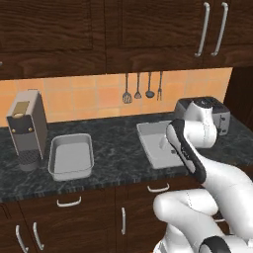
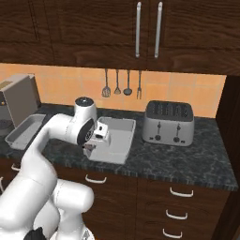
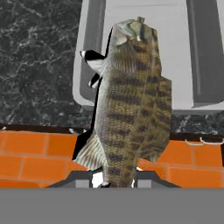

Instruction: Place one mushroom and one fish in each tupperware on the nearby counter, to pack two identical lunches.

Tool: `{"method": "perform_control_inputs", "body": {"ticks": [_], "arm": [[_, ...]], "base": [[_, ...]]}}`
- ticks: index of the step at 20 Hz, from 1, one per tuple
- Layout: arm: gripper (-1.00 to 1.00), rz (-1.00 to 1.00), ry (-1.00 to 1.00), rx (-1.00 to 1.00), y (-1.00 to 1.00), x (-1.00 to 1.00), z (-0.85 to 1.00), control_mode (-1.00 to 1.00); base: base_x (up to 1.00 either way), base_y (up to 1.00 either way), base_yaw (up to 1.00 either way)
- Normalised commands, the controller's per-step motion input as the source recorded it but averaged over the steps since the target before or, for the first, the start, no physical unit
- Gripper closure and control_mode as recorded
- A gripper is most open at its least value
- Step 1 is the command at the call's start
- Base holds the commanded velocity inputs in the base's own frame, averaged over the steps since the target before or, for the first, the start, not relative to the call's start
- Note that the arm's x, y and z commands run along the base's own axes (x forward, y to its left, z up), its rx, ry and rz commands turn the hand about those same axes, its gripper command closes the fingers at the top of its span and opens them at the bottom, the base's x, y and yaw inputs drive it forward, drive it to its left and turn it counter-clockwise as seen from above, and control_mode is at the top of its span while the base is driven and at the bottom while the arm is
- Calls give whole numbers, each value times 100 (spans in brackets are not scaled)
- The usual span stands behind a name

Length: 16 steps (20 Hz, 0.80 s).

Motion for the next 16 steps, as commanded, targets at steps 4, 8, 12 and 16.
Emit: {"method": "perform_control_inputs", "body": {"ticks": [4, 8, 12, 16], "arm": [[100, 0, 13, -14, -24, 91, 24, -100], [100, 1, 11, -5, -36, 93, 0, -100], [100, 6, 15, 0, -49, 98, -80, -100], [100, 14, 21, 0, -24, 1, -45, -100]], "base": [[0, 0, 0], [0, 0, 0], [0, 0, 0], [0, 0, 0]]}}
